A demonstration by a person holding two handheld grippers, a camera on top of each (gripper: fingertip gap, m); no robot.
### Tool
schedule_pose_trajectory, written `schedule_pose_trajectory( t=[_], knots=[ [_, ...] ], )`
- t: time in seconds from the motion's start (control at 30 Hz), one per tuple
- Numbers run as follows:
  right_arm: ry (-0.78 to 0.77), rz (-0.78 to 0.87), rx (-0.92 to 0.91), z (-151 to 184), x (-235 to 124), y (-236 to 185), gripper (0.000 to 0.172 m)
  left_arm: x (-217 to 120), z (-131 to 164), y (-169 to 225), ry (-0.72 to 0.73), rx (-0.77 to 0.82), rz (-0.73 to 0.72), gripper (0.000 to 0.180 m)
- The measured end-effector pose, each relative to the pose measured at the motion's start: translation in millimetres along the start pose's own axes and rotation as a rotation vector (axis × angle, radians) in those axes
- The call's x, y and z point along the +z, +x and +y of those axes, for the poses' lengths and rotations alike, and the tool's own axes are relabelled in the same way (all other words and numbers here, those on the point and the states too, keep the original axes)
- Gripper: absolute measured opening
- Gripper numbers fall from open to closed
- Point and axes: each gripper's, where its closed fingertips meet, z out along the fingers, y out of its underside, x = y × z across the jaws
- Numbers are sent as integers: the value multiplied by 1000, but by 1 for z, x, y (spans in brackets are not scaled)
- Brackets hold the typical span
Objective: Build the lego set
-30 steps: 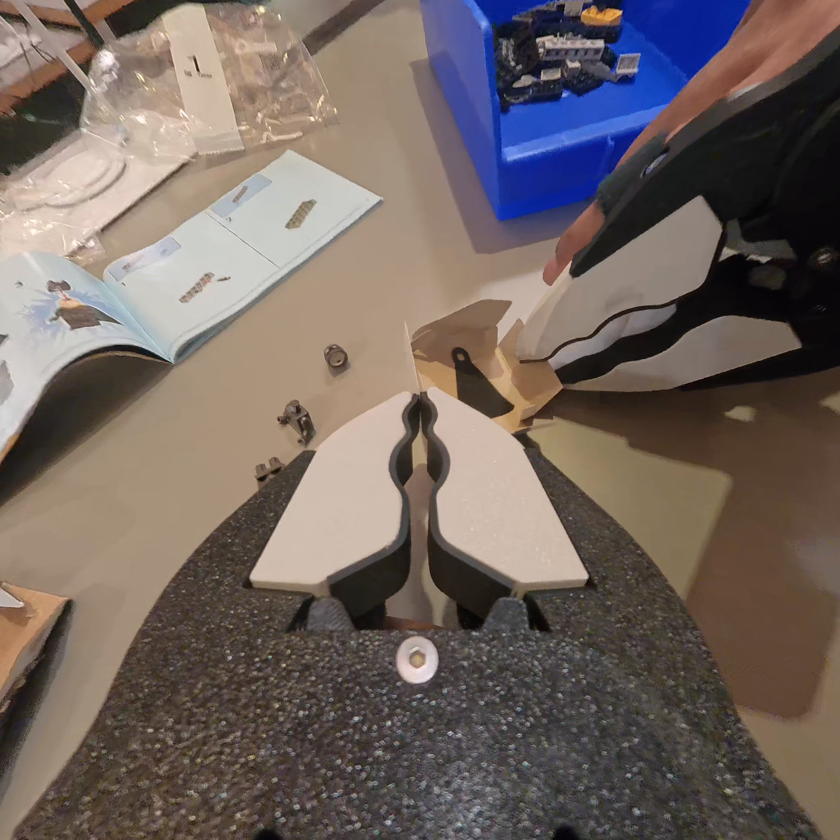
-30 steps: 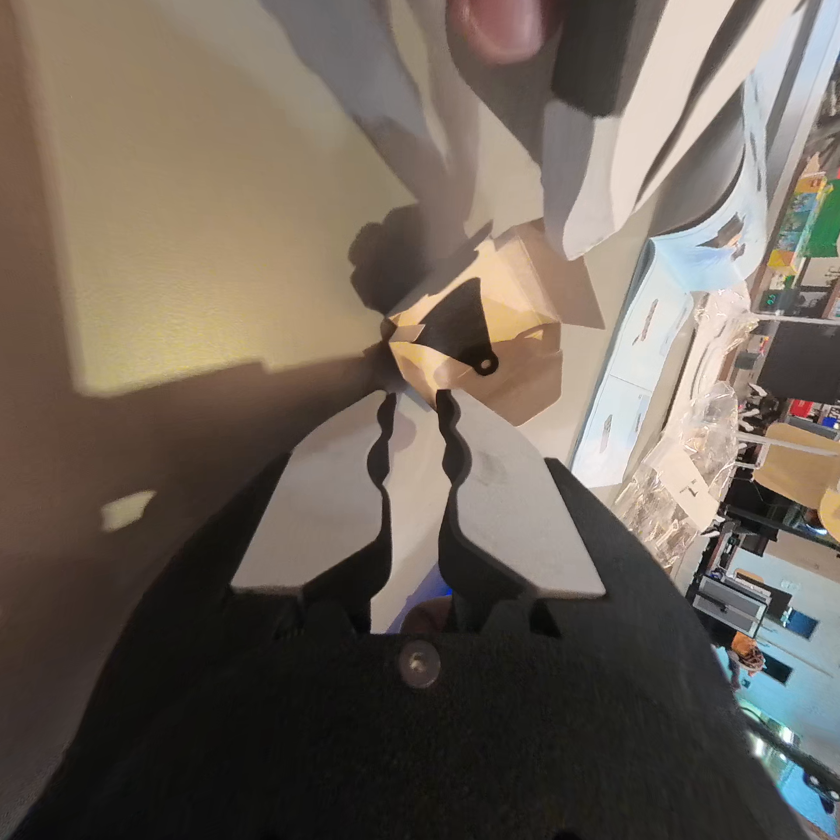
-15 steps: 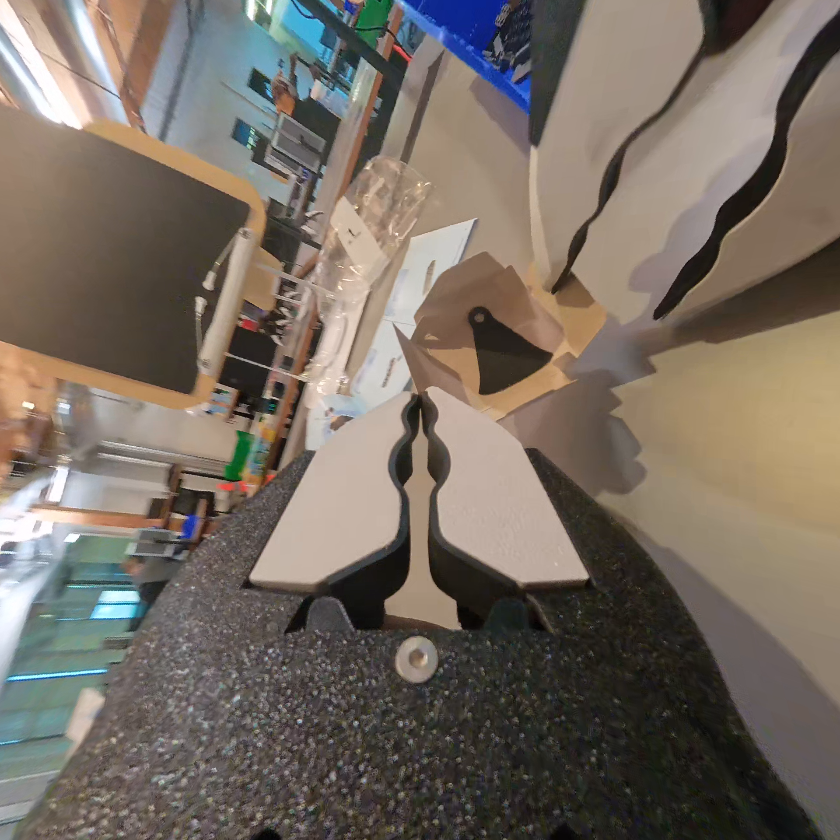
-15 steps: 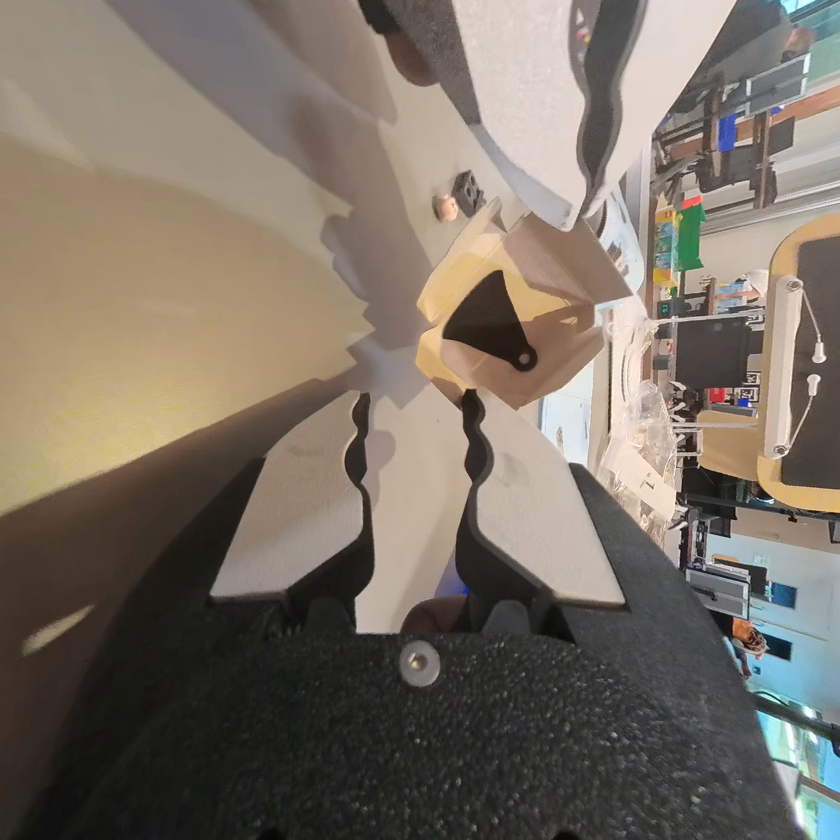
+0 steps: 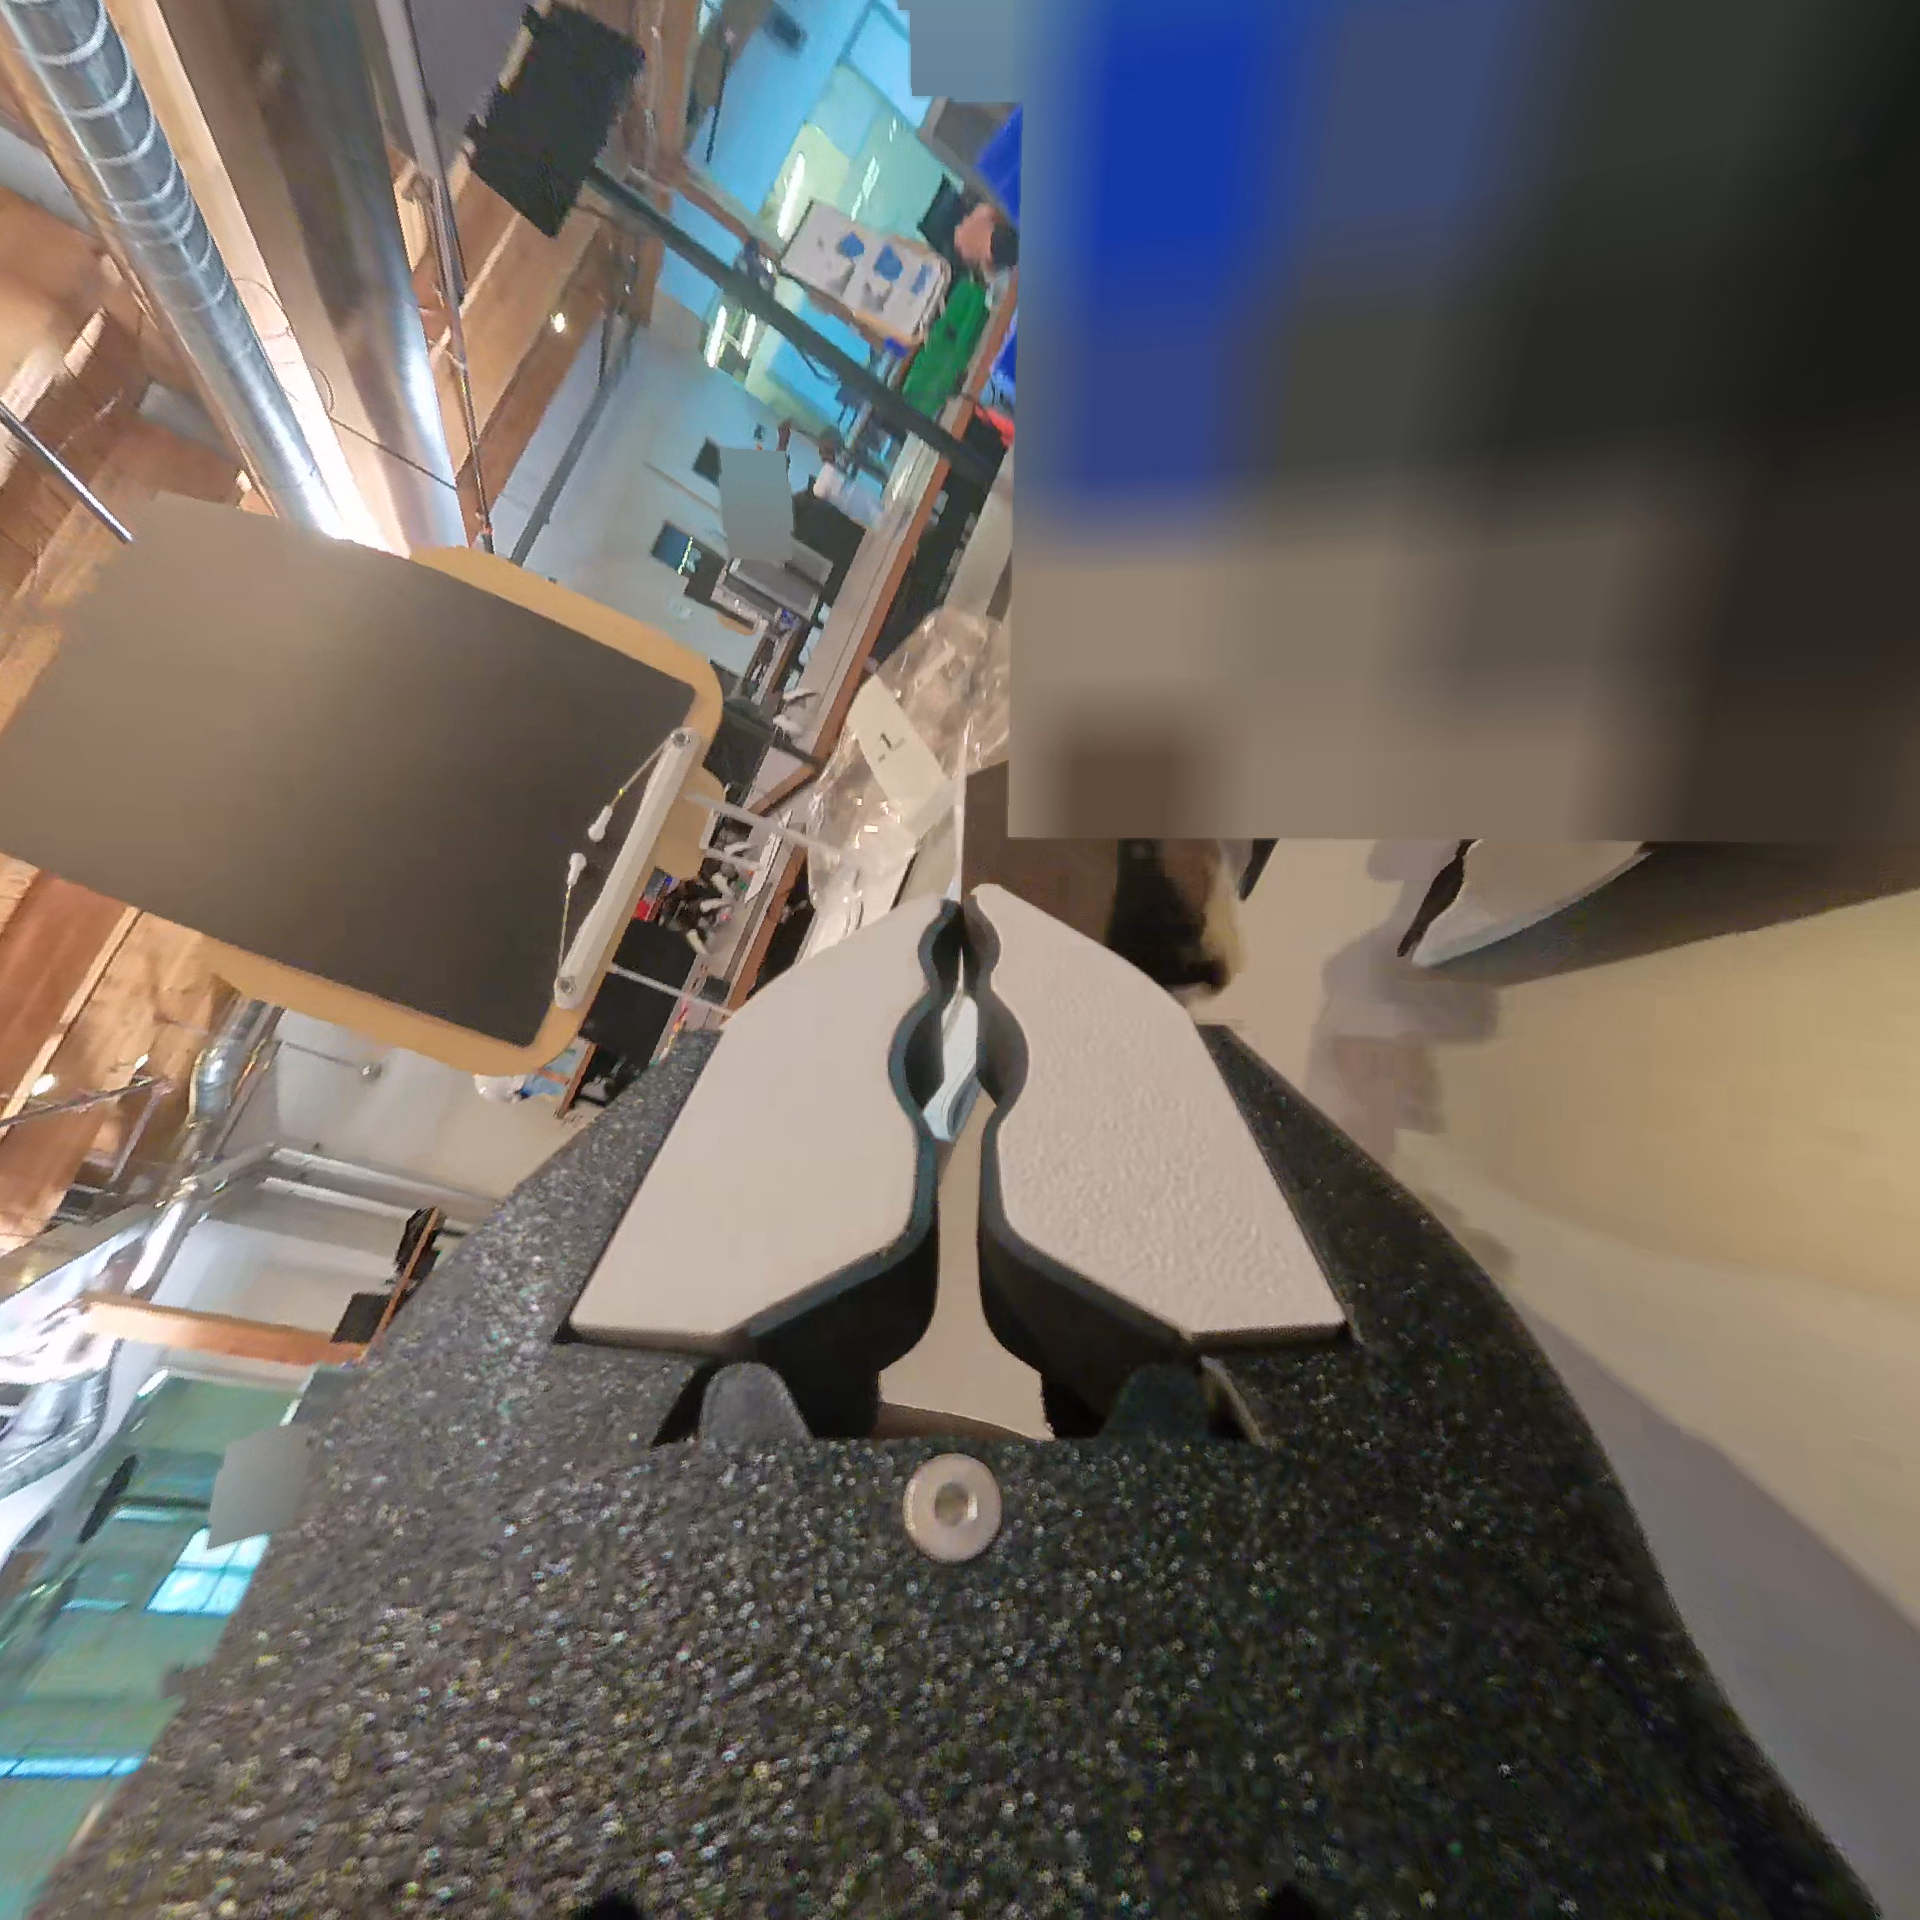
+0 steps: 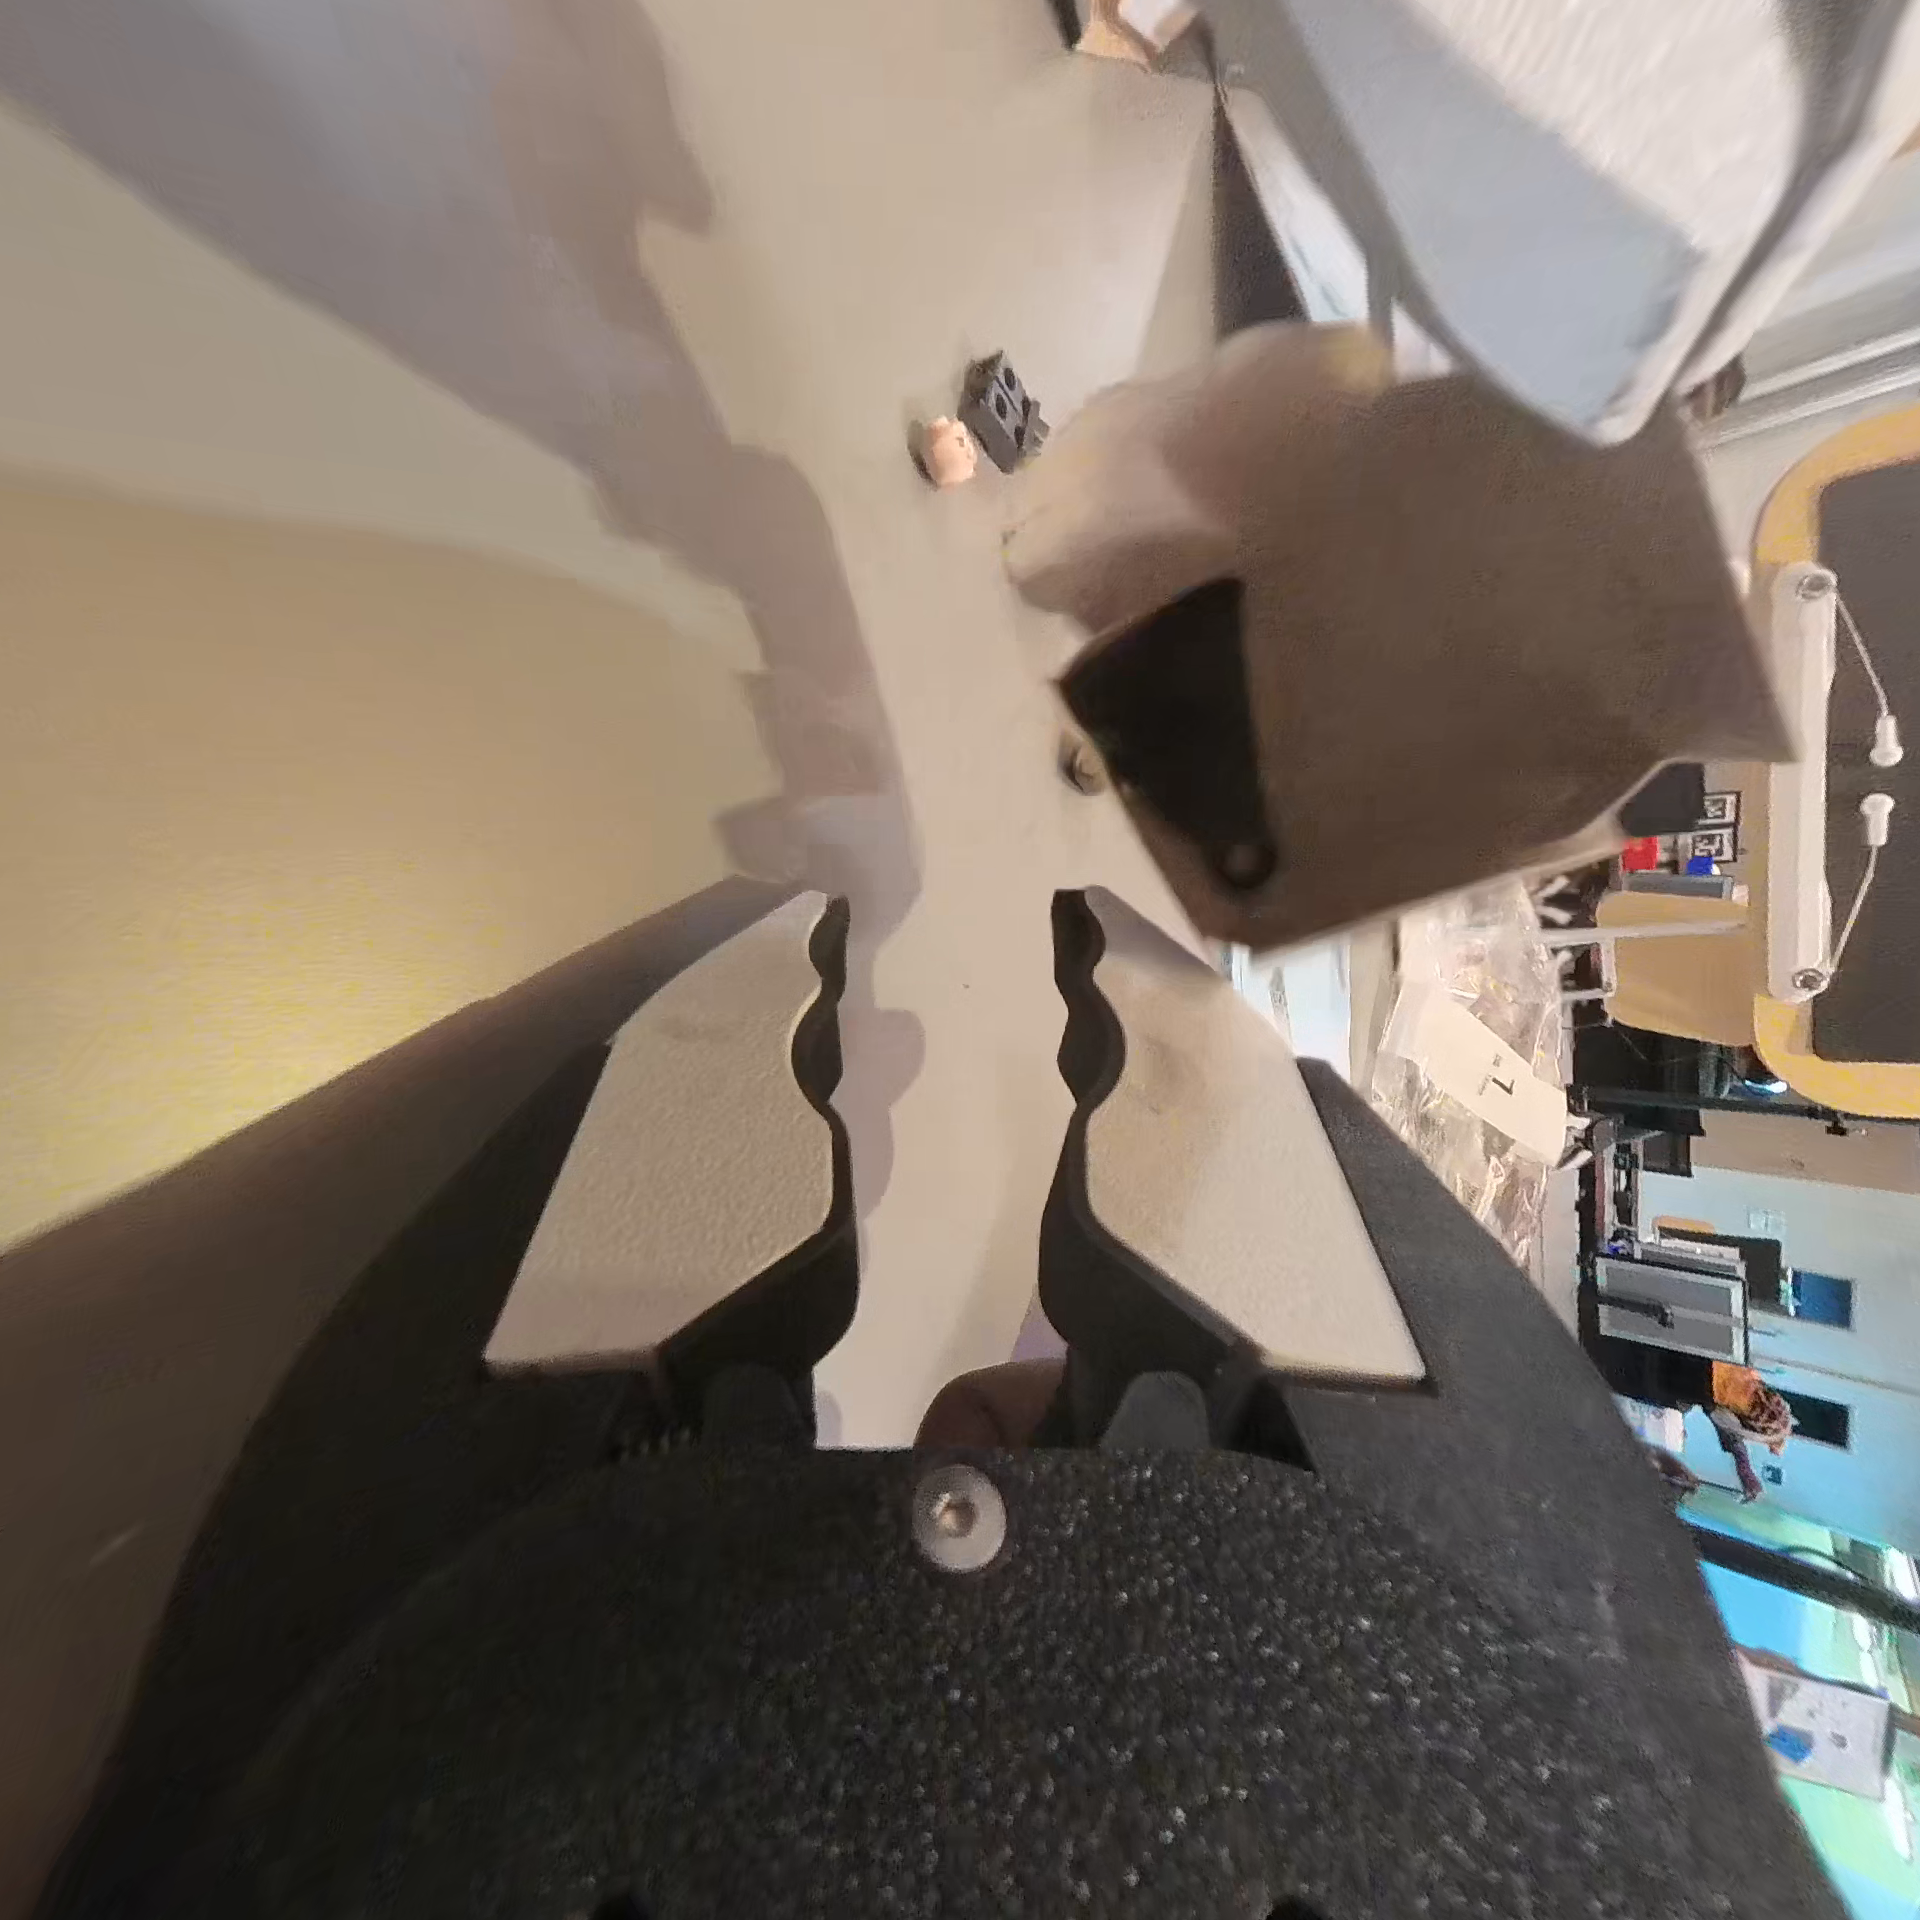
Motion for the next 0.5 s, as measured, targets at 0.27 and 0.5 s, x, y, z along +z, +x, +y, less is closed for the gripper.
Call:
schedule_pose_trajectory(
  t=[0.27, 0.5],
  knots=[
    [-7, 4, 0, 6, 4, 4, 35, 6, 6, 6, 20, -14, 24, 0],
    [-14, 1, 23, 9, 6, 7, 34, 6, -3, 13, 92, -36, 57, 0]
  ],
)
